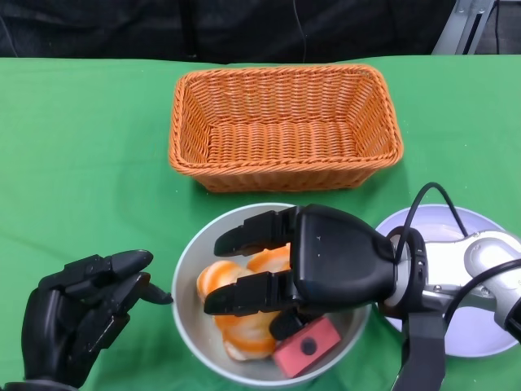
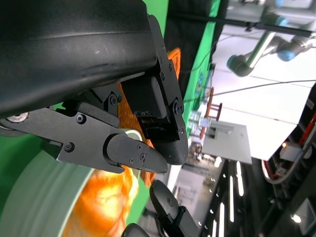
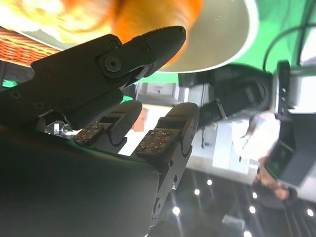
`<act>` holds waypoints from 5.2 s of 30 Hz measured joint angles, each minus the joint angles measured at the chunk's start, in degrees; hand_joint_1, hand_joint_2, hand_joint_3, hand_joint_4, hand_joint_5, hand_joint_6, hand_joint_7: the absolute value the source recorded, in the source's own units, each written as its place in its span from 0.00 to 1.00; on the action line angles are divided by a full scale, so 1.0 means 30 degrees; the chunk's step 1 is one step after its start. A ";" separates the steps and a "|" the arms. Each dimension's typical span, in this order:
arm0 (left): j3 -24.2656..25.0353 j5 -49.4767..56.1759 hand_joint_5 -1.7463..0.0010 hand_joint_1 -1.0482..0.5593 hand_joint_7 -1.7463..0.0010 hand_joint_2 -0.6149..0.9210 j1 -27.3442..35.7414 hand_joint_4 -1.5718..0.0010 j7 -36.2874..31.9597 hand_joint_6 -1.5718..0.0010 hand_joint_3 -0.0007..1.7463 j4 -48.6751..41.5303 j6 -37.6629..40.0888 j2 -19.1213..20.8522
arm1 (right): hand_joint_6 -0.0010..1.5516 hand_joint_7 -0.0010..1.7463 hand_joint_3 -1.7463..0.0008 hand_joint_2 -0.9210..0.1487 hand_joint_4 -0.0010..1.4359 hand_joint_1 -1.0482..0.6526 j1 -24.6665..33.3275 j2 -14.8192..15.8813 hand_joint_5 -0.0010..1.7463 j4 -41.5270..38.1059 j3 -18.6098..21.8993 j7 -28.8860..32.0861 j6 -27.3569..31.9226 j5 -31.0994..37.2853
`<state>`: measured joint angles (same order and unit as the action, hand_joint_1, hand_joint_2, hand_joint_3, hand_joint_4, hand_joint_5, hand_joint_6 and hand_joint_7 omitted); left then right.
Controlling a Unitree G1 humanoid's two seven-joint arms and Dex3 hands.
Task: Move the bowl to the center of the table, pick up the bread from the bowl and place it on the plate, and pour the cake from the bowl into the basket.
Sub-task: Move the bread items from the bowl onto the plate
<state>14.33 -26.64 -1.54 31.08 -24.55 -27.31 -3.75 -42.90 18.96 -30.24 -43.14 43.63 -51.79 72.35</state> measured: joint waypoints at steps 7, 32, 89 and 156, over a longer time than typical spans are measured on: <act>0.0042 0.3130 0.45 0.41 0.99 1.00 -0.0130 0.44 -0.2406 0.17 0.04 -0.1140 -0.3388 -0.0111 | 0.54 0.01 0.99 0.07 0.59 0.14 -0.0074 0.0352 0.01 -0.0138 -0.0318 -0.2889 -0.0575 -0.1130; 0.0065 0.2171 0.49 0.45 1.00 1.00 -0.0812 0.44 -0.3635 0.19 0.09 -0.1791 -0.5178 -0.0089 | 0.56 0.00 1.00 0.10 0.65 0.14 0.0539 -0.0181 0.01 -0.0539 -0.0342 -0.5218 -0.0329 -0.3035; 0.0079 0.1326 0.43 0.50 0.99 1.00 -0.0356 0.44 -0.3449 0.18 0.10 0.0407 -0.4961 -0.0445 | 0.80 0.00 1.00 0.13 0.59 0.39 -0.0318 -0.2872 0.65 -0.5540 -0.3478 0.3072 0.1971 -0.1980; 0.0589 0.1097 0.43 0.48 0.99 1.00 -0.1209 0.45 -0.2547 0.18 0.10 -0.1960 -0.5094 0.0205 | 0.74 0.09 1.00 0.05 0.62 0.45 0.1994 -0.1062 0.55 0.0139 0.4239 -0.2408 -0.2785 -0.7293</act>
<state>16.09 -23.35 -5.17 23.44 -30.43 -42.59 -3.14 -36.92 15.78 -29.82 -30.42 36.41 -60.14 50.48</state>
